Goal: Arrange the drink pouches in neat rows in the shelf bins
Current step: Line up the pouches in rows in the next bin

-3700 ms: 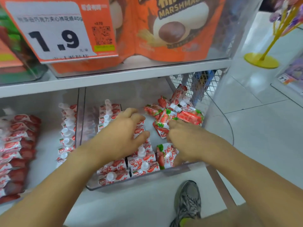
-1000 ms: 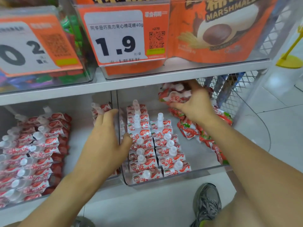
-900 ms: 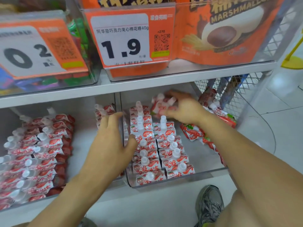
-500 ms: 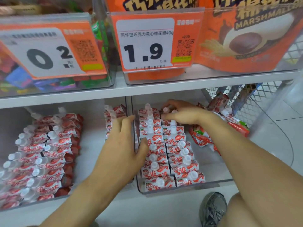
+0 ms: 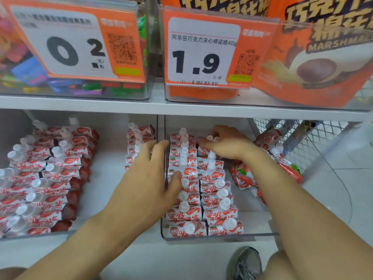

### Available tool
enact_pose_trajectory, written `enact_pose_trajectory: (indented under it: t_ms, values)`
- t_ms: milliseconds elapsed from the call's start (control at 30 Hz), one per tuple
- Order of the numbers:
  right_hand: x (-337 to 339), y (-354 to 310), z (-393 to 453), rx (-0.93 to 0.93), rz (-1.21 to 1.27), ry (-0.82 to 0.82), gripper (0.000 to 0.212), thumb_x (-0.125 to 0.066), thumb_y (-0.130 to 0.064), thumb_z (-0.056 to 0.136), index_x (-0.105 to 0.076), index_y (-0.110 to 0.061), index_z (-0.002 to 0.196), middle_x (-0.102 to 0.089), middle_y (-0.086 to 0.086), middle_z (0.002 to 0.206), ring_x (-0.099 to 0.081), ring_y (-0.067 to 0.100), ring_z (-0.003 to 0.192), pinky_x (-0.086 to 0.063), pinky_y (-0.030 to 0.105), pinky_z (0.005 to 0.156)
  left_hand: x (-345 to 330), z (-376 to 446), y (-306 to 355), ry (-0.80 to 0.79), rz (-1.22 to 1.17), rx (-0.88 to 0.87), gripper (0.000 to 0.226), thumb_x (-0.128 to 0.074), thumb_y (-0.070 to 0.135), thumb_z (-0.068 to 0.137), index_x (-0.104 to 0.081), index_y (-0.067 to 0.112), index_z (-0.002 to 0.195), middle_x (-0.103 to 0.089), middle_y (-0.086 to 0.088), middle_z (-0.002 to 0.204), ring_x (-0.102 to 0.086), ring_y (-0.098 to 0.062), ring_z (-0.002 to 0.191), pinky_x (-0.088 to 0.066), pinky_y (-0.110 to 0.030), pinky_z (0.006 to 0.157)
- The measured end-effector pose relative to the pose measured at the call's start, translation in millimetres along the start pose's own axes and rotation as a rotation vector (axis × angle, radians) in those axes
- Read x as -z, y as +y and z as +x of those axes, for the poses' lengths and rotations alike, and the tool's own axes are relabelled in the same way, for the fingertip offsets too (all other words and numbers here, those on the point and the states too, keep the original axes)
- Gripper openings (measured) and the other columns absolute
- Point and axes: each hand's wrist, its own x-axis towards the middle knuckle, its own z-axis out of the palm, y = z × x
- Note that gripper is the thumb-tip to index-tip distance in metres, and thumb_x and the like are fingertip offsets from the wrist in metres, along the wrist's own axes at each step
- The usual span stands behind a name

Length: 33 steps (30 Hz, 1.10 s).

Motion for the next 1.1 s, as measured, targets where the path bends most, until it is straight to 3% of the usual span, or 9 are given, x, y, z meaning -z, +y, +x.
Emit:
enact_pose_trajectory:
  t_ms: [167, 267, 400, 567, 700, 833, 1000, 1100]
  values:
    - [5.2, -4.2, -8.5, -0.021, -0.044, -0.022, 0.056, -0.064, -0.064, 0.083, -0.061, -0.010, 0.101, -0.066, 0.006, 0.097, -0.061, 0.017, 0.084, -0.048, 0.032, 0.070, -0.9, 0.1, -1.5, -0.001, 0.004, -0.015, 0.063, -0.055, 0.040, 0.089, -0.029, 0.021, 0.143, -0.035, 0.002, 0.138, -0.053, -0.017, 0.114, -0.034, -0.016, 0.087]
    - [9.1, -9.6, -10.9, -0.025, -0.059, 0.049, 0.054, -0.063, -0.061, 0.085, -0.061, -0.011, 0.104, -0.068, 0.007, 0.101, -0.063, 0.021, 0.090, -0.052, 0.036, 0.079, -1.7, 0.5, -4.3, -0.009, 0.018, -0.022, 0.064, -0.053, 0.042, 0.088, -0.029, 0.020, 0.144, -0.034, 0.001, 0.139, -0.052, -0.019, 0.115, -0.035, -0.017, 0.086]
    - [6.0, -12.3, -13.5, 0.038, -0.008, -0.068, 0.048, -0.056, -0.049, 0.096, -0.053, -0.012, 0.128, -0.063, 0.014, 0.122, -0.061, 0.030, 0.105, -0.051, 0.038, 0.089, -2.1, 1.2, -4.0, -0.009, 0.029, -0.023, 0.065, -0.053, 0.043, 0.088, -0.029, 0.020, 0.144, -0.035, 0.000, 0.137, -0.053, -0.021, 0.114, -0.044, -0.024, 0.085]
    - [0.0, -4.7, -7.1, 0.001, 0.029, -0.124, 0.034, -0.060, -0.048, 0.091, -0.050, -0.023, 0.111, -0.062, 0.003, 0.101, -0.058, 0.021, 0.086, -0.042, 0.032, 0.069, -3.5, 0.4, -0.7, 0.006, 0.022, -0.011, 0.067, -0.051, 0.045, 0.089, -0.025, 0.021, 0.146, -0.031, 0.001, 0.140, -0.049, -0.019, 0.120, -0.045, -0.026, 0.090]
    - [-0.7, -4.3, -10.0, 0.056, 0.067, -0.151, 0.042, -0.060, -0.049, 0.089, -0.053, -0.037, 0.129, -0.062, -0.007, 0.124, -0.058, 0.018, 0.109, -0.047, 0.033, 0.087, -4.1, 1.3, 1.0, -0.003, 0.036, -0.013, 0.066, -0.050, 0.044, 0.089, -0.025, 0.018, 0.145, -0.032, 0.001, 0.137, -0.048, -0.016, 0.115, -0.038, -0.016, 0.085]
    - [6.0, -7.9, -8.1, 0.065, -0.046, -0.222, 0.031, -0.058, -0.046, 0.089, -0.064, -0.038, 0.118, -0.064, -0.011, 0.121, -0.059, 0.015, 0.107, -0.049, 0.033, 0.094, -4.6, 6.6, 0.0, 0.008, 0.018, -0.014, 0.051, -0.053, 0.033, 0.088, -0.036, 0.018, 0.133, -0.037, 0.001, 0.124, -0.049, -0.013, 0.098, -0.032, -0.013, 0.077]
    - [1.4, -8.6, -6.7, 0.032, -0.085, -0.244, 0.028, -0.051, -0.046, 0.090, -0.067, -0.024, 0.085, -0.070, 0.001, 0.092, -0.063, 0.020, 0.085, -0.050, 0.034, 0.076, -4.8, 7.8, -0.7, 0.032, -0.039, -0.002, 0.045, -0.054, 0.015, 0.086, -0.040, 0.021, 0.129, -0.037, 0.003, 0.120, -0.036, -0.006, 0.087, -0.030, -0.013, 0.072]
    - [3.0, -7.7, -3.0, 0.028, -0.060, -0.275, 0.028, -0.053, -0.050, 0.083, -0.068, -0.025, 0.085, -0.070, 0.001, 0.093, -0.063, 0.020, 0.085, -0.049, 0.034, 0.076, -8.6, 7.1, -0.1, 0.058, -0.051, 0.008, 0.047, -0.053, 0.010, 0.086, -0.041, 0.021, 0.130, -0.037, 0.002, 0.120, -0.038, -0.007, 0.087, -0.029, -0.012, 0.075]
